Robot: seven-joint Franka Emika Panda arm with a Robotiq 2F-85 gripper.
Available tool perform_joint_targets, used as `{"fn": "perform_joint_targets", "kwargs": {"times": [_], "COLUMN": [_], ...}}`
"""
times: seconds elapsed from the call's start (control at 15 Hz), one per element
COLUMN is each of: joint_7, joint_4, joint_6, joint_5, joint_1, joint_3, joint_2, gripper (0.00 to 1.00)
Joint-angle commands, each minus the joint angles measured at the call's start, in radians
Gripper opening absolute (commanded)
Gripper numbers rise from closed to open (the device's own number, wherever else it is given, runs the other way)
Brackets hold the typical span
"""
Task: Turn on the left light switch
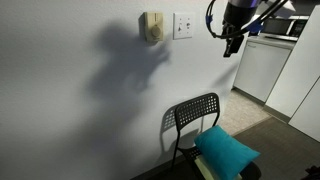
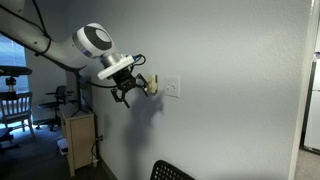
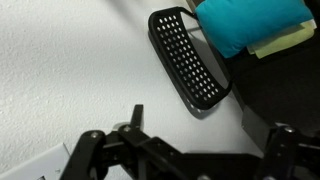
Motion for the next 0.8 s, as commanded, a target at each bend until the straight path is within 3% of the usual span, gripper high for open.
{"fn": "perform_joint_targets", "kwargs": {"times": [0.0,0.33,0.73], "joint_7": [0.001,-0.004,-0.014], "joint_4": [0.004,-0.002,0.035], "joint_6": [-0.004,0.008,0.048], "joint_5": [0.0,0.005,-0.069], "joint_1": [0.005,0.003,-0.004], "joint_3": [-0.003,-0.007,-0.013], "joint_2": [0.004,-0.004,0.033], "gripper": [1.0,1.0,1.0]}}
